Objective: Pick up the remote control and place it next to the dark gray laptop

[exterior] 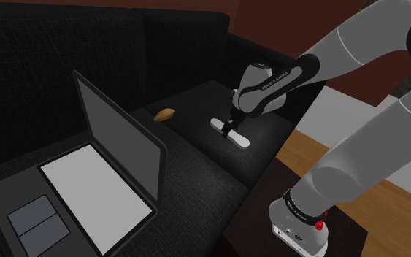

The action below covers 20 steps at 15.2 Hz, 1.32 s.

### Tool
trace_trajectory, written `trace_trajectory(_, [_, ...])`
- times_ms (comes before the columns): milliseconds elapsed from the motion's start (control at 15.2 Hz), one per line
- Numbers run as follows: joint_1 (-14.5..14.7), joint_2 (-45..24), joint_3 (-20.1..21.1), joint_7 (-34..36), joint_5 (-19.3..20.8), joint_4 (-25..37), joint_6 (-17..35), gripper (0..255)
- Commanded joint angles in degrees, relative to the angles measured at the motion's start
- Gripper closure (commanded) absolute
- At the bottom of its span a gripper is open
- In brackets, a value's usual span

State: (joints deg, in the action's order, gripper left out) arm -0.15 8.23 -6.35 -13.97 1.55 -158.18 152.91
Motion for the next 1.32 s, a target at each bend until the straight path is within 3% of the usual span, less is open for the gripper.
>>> trace_trajectory(0, [0.0,-0.1,0.0,0.0,0.0,0.0,0.1,0])
trace_trajectory(198, [0.0,-0.1,0.0,0.0,0.0,0.0,0.1,0])
trace_trajectory(264, [0.0,-0.1,0.0,0.0,0.0,0.0,0.1,255])
trace_trajectory(858, [0.0,-0.1,0.0,0.0,0.0,0.0,0.1,255])
trace_trajectory(1254, [-0.3,5.1,0.2,0.5,0.7,0.9,-6.0,255])
